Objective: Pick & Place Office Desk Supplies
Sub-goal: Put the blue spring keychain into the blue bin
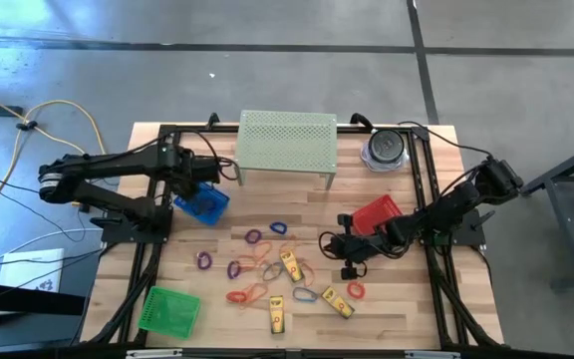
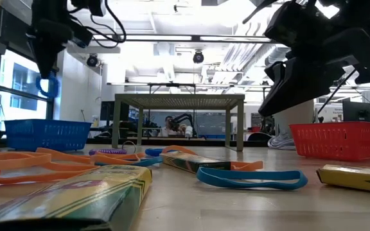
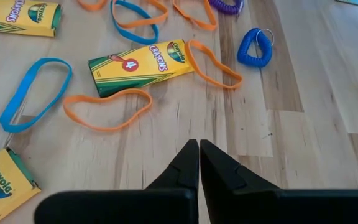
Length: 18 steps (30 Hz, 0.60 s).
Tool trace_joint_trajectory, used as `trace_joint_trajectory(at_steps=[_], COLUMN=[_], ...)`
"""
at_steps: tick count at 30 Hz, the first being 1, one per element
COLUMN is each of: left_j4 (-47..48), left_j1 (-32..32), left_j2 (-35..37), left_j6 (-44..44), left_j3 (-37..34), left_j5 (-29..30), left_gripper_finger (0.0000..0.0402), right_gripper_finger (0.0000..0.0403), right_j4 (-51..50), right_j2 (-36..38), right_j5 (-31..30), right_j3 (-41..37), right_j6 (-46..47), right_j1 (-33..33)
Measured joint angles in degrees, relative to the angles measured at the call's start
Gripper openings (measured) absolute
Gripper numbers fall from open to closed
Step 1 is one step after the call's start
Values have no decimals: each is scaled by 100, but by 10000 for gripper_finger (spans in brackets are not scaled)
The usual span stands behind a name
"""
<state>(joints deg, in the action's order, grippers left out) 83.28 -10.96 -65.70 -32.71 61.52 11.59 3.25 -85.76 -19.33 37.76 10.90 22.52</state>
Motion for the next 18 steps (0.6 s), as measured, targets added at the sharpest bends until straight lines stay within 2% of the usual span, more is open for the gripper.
trace_joint_trajectory(at_steps=[6, 10, 18], left_j4=[-441, -419, -529], left_j1=[-63, -137, -158], left_j2=[-8, -8, -8], left_j6=[315, 287, -3], left_j3=[-376, -523, -530], left_j5=[-48, -312, -330], left_gripper_finger=[26, 29, 30], right_gripper_finger=[3, 3, 3], right_j4=[41, 41, 41], right_j2=[0, 0, 0], right_j5=[0, -2, 0], right_j3=[0, 0, 0], right_j6=[0, -7, -7], right_j1=[1, -2, -2])
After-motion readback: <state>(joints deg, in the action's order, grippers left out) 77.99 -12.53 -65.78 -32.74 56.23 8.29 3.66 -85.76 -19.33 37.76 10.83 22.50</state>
